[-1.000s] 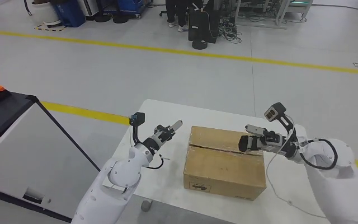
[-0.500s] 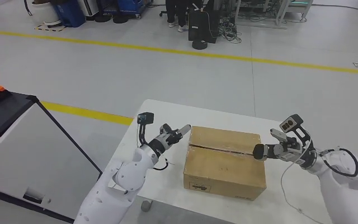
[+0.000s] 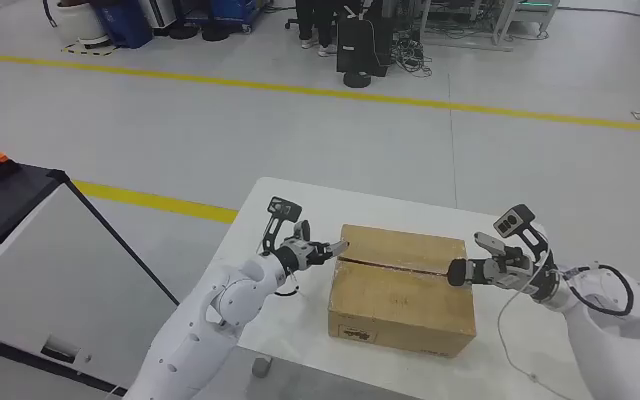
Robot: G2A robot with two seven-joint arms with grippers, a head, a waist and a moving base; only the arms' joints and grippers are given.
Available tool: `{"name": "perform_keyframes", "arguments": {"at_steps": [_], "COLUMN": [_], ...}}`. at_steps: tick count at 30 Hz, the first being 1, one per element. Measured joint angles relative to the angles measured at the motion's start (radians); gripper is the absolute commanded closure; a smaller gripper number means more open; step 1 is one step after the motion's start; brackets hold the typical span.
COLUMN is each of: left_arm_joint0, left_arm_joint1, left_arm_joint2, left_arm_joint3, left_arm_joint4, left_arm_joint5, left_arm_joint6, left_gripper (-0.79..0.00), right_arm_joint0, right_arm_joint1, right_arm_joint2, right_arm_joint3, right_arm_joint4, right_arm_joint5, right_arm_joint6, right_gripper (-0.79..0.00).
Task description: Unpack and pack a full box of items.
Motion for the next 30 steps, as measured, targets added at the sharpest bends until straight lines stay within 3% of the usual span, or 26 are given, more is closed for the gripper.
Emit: {"name": "perform_keyframes", "arguments": {"at_steps": [5, 8, 14, 20, 30], "left_arm_joint0": [0.017, 0.012, -0.037, -0.086, -0.059], "left_arm_joint1": [0.012, 0.011, -0.003, -0.013, -0.008], "left_arm_joint2": [-0.005, 0.01, 0.047, 0.076, 0.052], "left_arm_joint3": [-0.016, -0.009, 0.053, 0.128, 0.107], "left_arm_joint4": [0.049, 0.083, 0.098, 0.103, 0.088], "left_arm_joint5": [-0.099, -0.123, -0.122, -0.103, -0.109], "left_arm_joint6": [-0.062, -0.043, 0.023, -0.006, -0.029], "left_gripper": [-0.785, -0.785, -0.785, -0.785, -0.785], "right_arm_joint0": [0.023, 0.034, 0.037, 0.033, 0.042], "right_arm_joint1": [-0.001, -0.001, 0.0, 0.002, 0.002], "right_arm_joint2": [-0.016, -0.019, -0.016, -0.013, -0.035], "right_arm_joint3": [0.019, 0.03, 0.04, 0.039, 0.049], "right_arm_joint4": [0.001, -0.007, -0.01, -0.016, -0.027], "right_arm_joint5": [-0.007, -0.021, -0.032, -0.029, -0.015], "right_arm_joint6": [0.008, 0.022, 0.029, 0.027, 0.018], "right_gripper": [-0.785, -0.785, -0.785, -0.785, -0.785]}}
